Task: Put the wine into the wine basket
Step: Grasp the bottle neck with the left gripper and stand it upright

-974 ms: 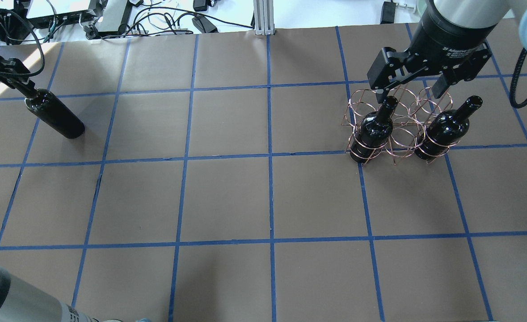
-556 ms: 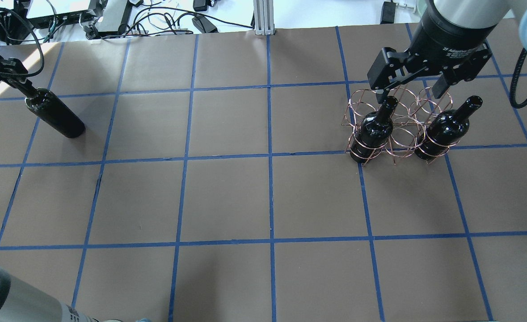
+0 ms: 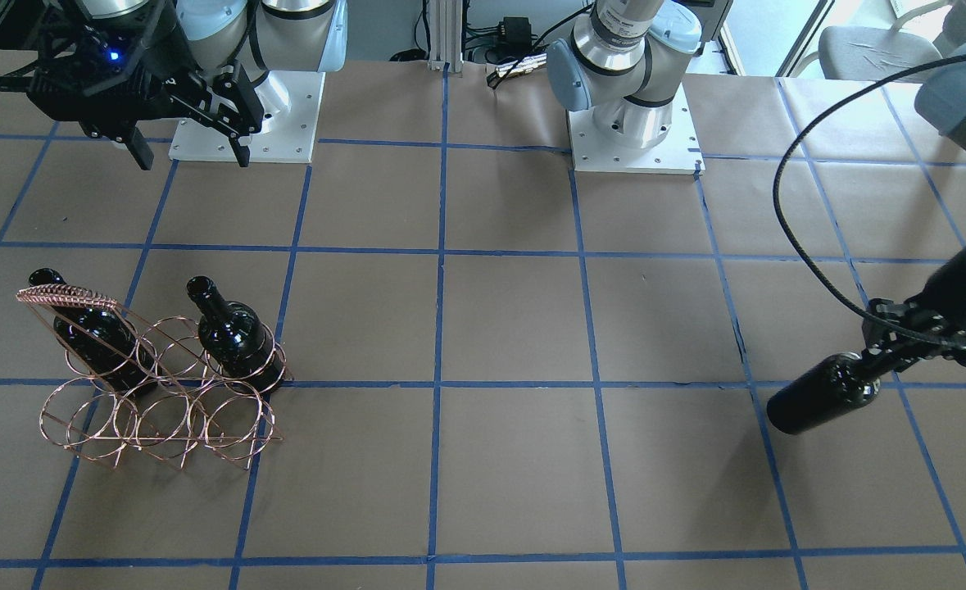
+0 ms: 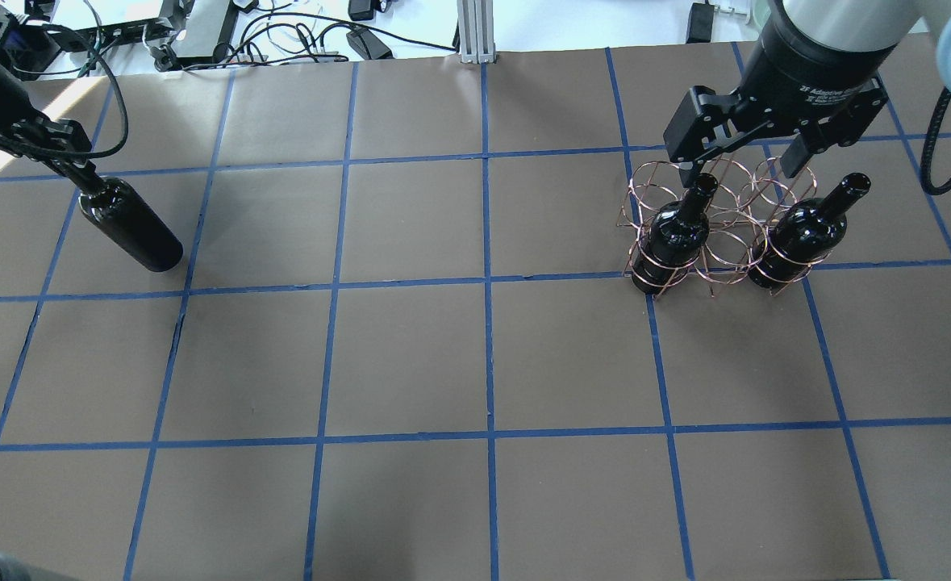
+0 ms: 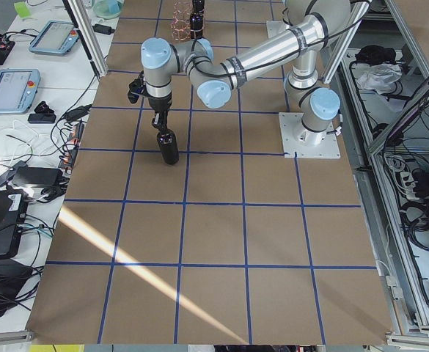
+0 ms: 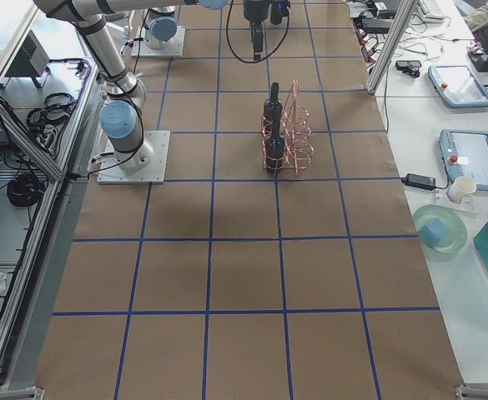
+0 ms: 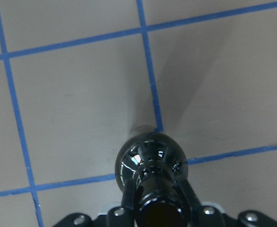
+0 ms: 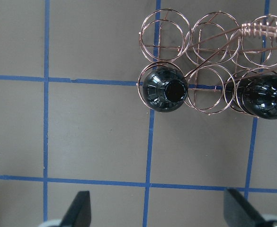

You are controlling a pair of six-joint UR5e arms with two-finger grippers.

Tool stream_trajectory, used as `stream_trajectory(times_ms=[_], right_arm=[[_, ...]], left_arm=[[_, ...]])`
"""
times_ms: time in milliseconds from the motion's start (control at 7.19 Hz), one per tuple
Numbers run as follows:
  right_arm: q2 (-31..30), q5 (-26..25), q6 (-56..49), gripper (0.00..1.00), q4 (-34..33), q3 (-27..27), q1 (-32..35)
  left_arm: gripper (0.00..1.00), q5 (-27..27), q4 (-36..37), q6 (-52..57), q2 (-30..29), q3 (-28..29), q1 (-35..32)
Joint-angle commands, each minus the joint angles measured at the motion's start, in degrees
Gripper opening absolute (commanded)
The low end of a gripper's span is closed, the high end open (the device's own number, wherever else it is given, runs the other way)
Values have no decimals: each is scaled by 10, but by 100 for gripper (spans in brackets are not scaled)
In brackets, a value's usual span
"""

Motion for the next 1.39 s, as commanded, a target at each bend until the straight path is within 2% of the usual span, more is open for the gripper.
stream_trajectory(times_ms=[0, 417, 556, 834, 1252], right_arm=[[0, 0, -1, 100, 0, 0, 0], [0, 0, -3, 100, 0, 0, 0], [0, -3, -4, 100, 0, 0, 0], [0, -2, -4, 100, 0, 0, 0], [0, -1, -3, 100, 0, 0, 0]], left_arm=[[0, 7, 0, -122, 86, -87, -68], [0, 31, -4, -429, 144, -131, -287], [0, 31, -4, -480, 149, -140, -335], [0, 28, -8, -538, 140, -178, -400], [0, 21, -8, -529, 149, -180, -412]])
